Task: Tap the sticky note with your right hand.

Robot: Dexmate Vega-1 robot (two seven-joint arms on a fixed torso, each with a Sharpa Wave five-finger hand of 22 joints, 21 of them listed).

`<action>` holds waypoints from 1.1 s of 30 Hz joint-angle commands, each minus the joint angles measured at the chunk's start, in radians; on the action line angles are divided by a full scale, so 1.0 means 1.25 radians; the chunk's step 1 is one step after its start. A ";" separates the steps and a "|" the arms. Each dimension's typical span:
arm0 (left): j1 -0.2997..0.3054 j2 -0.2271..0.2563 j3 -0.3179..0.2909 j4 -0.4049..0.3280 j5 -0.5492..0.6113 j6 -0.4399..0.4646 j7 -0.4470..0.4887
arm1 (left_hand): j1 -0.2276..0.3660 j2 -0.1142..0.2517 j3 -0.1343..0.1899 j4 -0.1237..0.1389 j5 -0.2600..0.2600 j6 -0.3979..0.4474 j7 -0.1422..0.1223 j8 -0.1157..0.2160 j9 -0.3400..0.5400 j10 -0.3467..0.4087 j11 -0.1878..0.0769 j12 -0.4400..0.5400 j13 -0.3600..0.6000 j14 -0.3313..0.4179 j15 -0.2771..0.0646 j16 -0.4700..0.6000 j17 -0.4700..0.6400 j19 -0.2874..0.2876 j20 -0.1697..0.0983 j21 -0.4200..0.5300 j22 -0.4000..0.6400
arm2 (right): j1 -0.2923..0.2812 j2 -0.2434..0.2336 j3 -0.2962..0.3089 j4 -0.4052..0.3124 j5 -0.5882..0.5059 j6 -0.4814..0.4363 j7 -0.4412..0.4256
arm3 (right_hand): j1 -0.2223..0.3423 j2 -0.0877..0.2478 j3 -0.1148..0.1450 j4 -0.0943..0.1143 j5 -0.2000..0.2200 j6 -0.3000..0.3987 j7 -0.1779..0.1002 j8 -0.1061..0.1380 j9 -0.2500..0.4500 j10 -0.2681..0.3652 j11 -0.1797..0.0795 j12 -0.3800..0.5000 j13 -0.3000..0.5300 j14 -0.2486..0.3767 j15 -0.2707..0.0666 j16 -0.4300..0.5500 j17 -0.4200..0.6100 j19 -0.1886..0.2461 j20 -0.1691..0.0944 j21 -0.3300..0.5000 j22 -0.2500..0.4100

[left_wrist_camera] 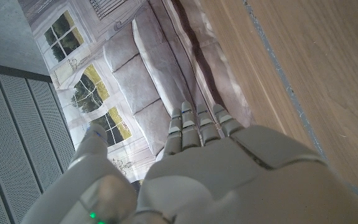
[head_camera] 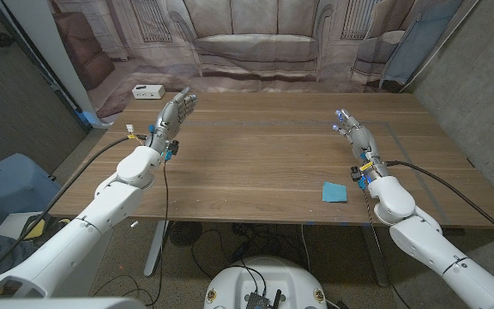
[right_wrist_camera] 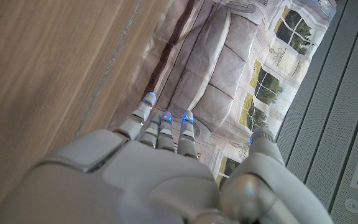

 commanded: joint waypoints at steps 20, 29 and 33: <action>-0.035 -0.023 0.016 0.053 -0.029 0.000 -0.028 | 0.000 0.002 -0.003 -0.002 0.001 0.004 0.003 -0.001 0.003 0.003 0.001 0.000 0.003 0.006 0.001 0.001 0.002 0.001 -0.001 0.002 0.004 | 0.107 0.051 -0.052 0.137 0.168 0.020 0.147 | -0.010 -0.014 -0.011 0.002 0.005 -0.018 0.016 -0.014 0.001 -0.009 0.003 -0.014 0.001 -0.007 0.006 -0.011 0.003 0.001 0.002 -0.010 0.001; -0.025 -0.020 0.015 0.057 -0.039 0.002 -0.033 | 0.000 0.003 -0.003 -0.003 0.001 0.003 0.003 -0.001 0.003 0.004 0.001 0.000 0.003 0.005 0.001 0.000 0.002 0.001 -0.002 0.002 0.004 | 0.108 0.054 -0.065 0.142 0.172 0.003 0.143 | -0.011 -0.015 -0.012 0.003 0.005 -0.017 0.018 -0.015 0.001 -0.007 0.004 -0.014 0.000 -0.008 0.008 -0.012 0.003 0.001 0.002 -0.012 0.001; -0.022 -0.018 0.012 0.065 -0.044 -0.005 -0.040 | 0.000 0.003 -0.003 -0.003 0.001 0.004 0.003 -0.001 0.003 0.003 0.002 0.000 0.003 0.005 0.001 0.001 0.002 0.001 -0.001 0.002 0.004 | 0.102 0.055 -0.069 0.131 0.169 -0.006 0.130 | -0.012 -0.015 -0.012 0.003 0.006 -0.016 0.017 -0.015 0.000 -0.008 0.005 -0.015 0.000 -0.006 0.011 -0.013 0.003 0.001 0.003 -0.013 0.001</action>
